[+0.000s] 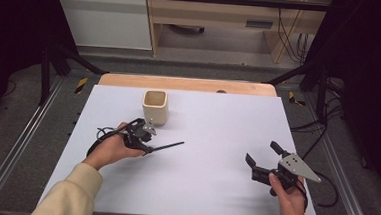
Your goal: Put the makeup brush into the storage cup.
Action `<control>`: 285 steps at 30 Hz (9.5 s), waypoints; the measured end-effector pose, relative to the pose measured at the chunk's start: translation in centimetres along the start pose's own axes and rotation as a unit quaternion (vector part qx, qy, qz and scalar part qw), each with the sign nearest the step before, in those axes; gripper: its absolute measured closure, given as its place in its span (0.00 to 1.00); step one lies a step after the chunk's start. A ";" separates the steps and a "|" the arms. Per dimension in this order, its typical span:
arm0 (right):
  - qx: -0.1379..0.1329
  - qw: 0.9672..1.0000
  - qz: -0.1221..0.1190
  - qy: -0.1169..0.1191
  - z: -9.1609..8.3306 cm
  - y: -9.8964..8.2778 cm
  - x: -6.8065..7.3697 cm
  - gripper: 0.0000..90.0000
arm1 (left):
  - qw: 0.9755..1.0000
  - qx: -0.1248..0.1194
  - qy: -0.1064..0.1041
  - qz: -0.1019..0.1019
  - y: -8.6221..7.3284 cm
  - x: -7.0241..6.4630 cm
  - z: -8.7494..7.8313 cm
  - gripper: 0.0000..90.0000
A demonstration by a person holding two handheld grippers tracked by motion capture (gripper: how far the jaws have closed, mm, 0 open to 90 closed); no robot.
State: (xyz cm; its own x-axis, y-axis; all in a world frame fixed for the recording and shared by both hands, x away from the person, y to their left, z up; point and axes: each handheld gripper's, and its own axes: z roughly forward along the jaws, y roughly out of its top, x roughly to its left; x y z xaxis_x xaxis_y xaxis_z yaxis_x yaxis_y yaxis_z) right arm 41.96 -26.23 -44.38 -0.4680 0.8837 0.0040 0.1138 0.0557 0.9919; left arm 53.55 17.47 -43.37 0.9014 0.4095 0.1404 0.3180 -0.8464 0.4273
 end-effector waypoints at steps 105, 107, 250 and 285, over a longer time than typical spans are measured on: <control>0.031 0.994 -0.075 0.068 1.7 0.3 4.4 0.04 | 0.998 -0.051 -0.027 0.036 1.3 -2.6 -2.6 0.93; 0.036 0.993 -0.082 0.074 1.9 0.3 4.7 0.05 | 0.998 -0.052 -0.028 0.039 1.4 -2.7 -2.8 0.93; 0.197 0.904 -0.251 0.283 10.6 1.0 12.6 0.93 | 0.969 -0.247 -0.022 -0.008 0.4 -5.2 -6.8 0.09; 0.124 0.953 -0.139 0.238 11.6 -0.2 13.0 0.93 | 0.912 -0.390 0.058 -0.116 -2.6 -6.2 -6.0 0.07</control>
State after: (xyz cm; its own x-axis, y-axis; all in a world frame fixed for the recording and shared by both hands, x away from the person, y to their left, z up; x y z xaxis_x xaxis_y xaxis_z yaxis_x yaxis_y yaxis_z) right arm 46.06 -9.33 -45.96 -0.8480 0.5114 -0.1391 0.1037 0.4176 0.9027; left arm 45.39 19.16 -39.95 0.7853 0.6180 0.0387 0.1507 -0.2514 0.9561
